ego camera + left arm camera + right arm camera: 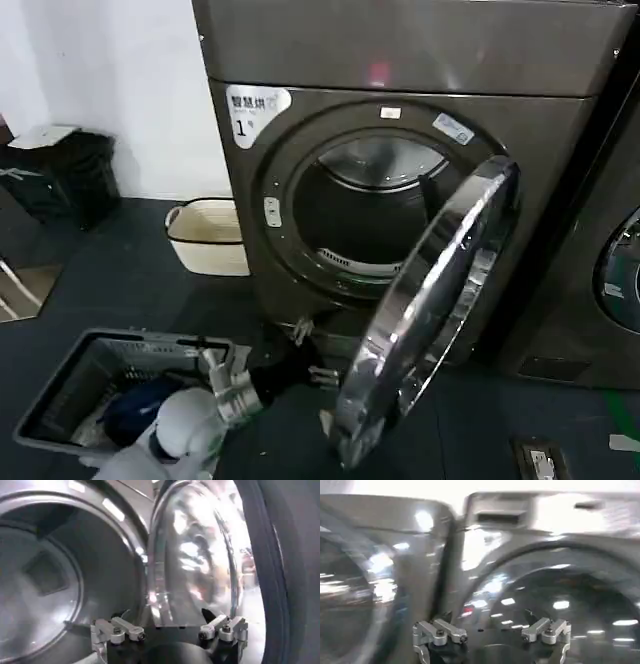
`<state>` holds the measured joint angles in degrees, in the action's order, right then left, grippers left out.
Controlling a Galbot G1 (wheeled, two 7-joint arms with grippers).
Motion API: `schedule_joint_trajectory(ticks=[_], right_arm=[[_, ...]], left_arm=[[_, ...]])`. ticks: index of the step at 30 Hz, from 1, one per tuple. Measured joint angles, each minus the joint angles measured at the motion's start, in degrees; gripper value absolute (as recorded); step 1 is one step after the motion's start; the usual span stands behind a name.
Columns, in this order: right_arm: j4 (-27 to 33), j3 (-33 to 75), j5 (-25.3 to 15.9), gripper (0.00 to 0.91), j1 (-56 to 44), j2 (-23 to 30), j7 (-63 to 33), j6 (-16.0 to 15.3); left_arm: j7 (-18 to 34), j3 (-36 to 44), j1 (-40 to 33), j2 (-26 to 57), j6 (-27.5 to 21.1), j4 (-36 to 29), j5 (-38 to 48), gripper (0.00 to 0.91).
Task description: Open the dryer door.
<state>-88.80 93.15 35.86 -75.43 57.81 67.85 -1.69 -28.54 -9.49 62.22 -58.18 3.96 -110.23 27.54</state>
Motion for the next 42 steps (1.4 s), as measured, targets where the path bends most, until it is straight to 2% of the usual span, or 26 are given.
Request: schedule_joint_trajectory(ticks=[7,13,18,23,32,42], right_arm=[[-1.2,5.55,3.37,0.907,-1.59,0.1,-15.25,-0.05],[-1.38,7.28,3.18,0.907,-1.65,-0.68,-31.79,3.52],[-1.75,9.28,0.62,0.907,-2.05,-1.54,-43.36,5.85],[-2.28,11.87,-2.15,0.907,-3.14,-1.91,-51.68,6.66],[-3.94,18.31,-5.8,0.907,-6.22,-2.77,-56.77,5.0],[-5.69,24.39,-5.79,0.907,-11.04,-1.64,-57.12,3.57]], left_arm=[[-0.82,2.83,-0.67,1.16,0.69,-0.94,0.16,0.907],[-0.92,6.12,-1.18,1.74,0.9,-2.03,0.17,0.907],[-1.19,9.75,-2.4,2.36,1.28,-2.29,-0.25,0.907],[-1.21,14.14,-4.11,2.47,1.92,-1.61,0.13,0.907],[-0.78,23.29,-9.22,0.71,2.61,1.65,0.94,0.907],[-0.72,32.17,-17.68,-3.31,2.85,6.39,2.82,0.907]])
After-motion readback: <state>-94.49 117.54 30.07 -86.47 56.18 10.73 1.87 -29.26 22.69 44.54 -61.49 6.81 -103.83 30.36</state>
